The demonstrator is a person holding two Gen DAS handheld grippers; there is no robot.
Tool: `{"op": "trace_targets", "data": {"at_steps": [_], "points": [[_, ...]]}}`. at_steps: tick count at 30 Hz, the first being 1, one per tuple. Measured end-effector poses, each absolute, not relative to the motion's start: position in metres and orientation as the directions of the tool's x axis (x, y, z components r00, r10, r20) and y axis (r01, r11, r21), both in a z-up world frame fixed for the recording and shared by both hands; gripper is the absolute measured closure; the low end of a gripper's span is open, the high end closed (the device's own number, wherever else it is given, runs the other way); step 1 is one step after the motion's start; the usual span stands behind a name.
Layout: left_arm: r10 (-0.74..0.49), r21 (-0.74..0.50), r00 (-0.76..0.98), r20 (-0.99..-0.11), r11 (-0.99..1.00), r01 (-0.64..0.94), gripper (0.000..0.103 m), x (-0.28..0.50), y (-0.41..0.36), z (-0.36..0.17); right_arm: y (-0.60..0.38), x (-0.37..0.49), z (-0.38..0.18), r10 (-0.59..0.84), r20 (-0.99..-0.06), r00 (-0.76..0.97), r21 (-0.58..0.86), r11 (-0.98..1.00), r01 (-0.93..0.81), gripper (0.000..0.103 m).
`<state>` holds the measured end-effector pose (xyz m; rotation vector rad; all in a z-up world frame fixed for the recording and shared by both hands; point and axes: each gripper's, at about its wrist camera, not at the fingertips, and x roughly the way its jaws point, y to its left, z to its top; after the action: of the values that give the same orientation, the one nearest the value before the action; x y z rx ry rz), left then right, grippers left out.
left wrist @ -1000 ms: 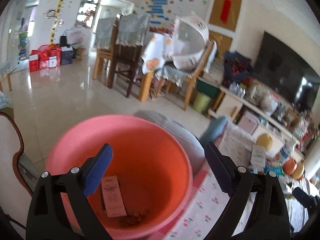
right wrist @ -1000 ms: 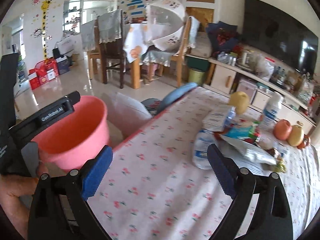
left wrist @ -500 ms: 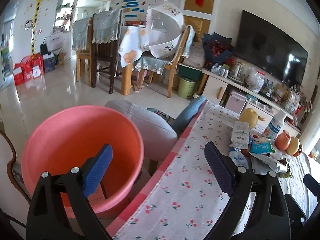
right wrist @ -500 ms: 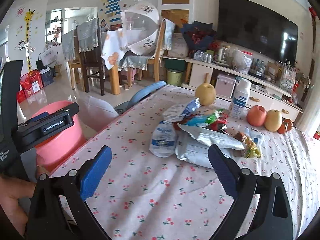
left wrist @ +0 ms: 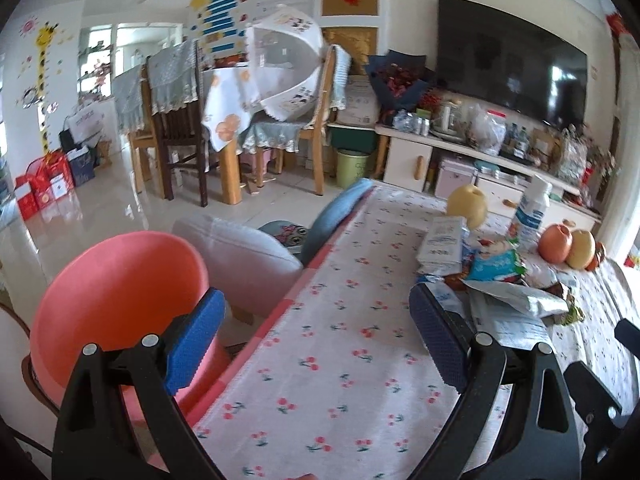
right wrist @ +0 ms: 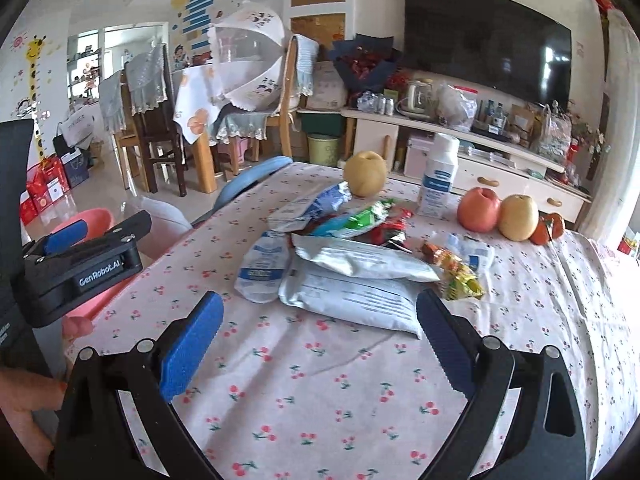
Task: Collect trash
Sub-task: 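Move both open tools back over the table toward the remaining trash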
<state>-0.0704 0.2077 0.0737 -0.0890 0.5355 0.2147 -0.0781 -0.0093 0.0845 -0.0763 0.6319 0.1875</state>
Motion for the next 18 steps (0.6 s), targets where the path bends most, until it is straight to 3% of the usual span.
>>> {"op": "trace_targets", "data": {"at_steps": [12,18], "points": [[0.091,0.007,0.841,-0.533,0.995,-0.103,0.009,-0.064,0.153,0.069,-0.112,-0.054,0.088,0.108,-0.631,0.768,0.137,0.99,-0.027,0.007],[-0.015,-0.011,0.828,-0.56,1.0,0.011,0.009,-0.063,0.125,0.062,-0.162,-0.037,0.081,0.078,-0.662,0.746,0.168,0.985,0.046,0.007]]}}
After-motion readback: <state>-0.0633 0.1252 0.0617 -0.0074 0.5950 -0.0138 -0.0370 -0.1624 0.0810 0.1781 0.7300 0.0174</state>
